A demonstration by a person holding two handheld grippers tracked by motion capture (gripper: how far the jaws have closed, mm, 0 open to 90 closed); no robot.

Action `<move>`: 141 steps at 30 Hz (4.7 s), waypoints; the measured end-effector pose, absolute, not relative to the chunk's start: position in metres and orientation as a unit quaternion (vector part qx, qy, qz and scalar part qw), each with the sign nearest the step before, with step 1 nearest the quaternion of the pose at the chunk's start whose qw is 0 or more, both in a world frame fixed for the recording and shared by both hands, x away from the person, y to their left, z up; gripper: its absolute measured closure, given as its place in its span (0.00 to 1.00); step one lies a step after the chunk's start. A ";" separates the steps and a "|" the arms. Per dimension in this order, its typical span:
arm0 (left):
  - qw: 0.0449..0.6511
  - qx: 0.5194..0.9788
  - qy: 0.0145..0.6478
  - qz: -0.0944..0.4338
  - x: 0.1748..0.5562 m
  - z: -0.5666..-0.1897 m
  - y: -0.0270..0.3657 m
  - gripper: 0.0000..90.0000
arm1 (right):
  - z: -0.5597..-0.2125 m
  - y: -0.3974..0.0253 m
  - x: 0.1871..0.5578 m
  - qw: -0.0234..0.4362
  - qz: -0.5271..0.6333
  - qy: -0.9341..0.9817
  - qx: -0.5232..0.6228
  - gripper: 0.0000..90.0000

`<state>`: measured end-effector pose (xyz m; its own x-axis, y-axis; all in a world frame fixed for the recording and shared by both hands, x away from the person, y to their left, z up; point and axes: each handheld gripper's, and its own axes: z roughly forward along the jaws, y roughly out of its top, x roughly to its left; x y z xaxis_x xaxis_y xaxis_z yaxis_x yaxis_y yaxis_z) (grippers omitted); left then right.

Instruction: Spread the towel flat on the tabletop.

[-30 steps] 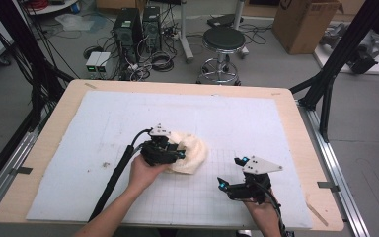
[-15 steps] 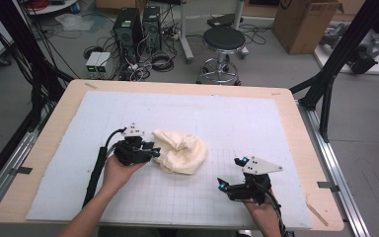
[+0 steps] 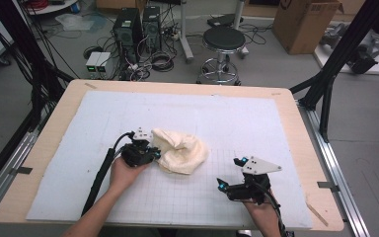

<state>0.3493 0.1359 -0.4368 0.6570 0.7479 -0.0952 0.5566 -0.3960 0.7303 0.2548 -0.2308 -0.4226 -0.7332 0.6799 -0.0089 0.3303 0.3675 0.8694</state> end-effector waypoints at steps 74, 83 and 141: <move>0.384 0.839 0.368 0.119 0.275 -0.434 0.199 0.91 | -0.443 -0.154 0.293 0.136 0.390 0.887 0.207 0.96; 0.421 0.823 0.362 0.119 0.264 -0.423 0.199 0.95 | -0.413 -0.168 0.282 0.136 0.421 0.876 0.190 0.96; 0.421 0.830 0.352 0.101 0.282 -0.433 0.192 0.79 | -0.437 -0.178 0.272 0.057 0.394 0.891 0.219 0.80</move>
<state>0.2816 0.1918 -0.4328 0.7311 0.6701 -0.1286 0.5000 -0.3978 0.7693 0.2723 -0.1785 -0.4374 -0.8973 0.4355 0.0720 0.3461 0.5929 0.7271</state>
